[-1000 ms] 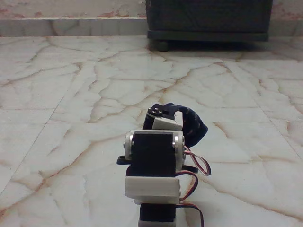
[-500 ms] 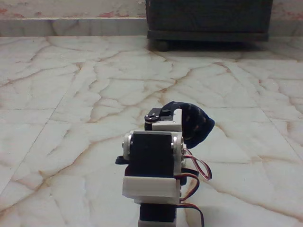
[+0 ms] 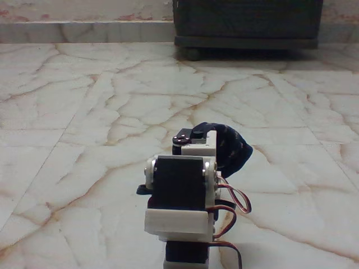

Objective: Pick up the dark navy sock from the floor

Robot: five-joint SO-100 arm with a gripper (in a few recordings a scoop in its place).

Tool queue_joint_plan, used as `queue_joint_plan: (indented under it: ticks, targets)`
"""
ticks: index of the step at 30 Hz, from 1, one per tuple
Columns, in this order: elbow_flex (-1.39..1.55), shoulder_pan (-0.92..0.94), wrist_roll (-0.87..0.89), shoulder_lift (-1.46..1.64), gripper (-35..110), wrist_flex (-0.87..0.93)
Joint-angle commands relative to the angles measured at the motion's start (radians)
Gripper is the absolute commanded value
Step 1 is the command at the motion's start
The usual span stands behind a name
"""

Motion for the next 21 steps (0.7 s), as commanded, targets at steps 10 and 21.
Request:
queue_joint_plan:
  ticks: [10,21]
  targets:
    - [-0.002,-0.003,0.021,0.02,0,0.003]
    - [-0.002,-0.012,0.032,0.018,0,0.005]
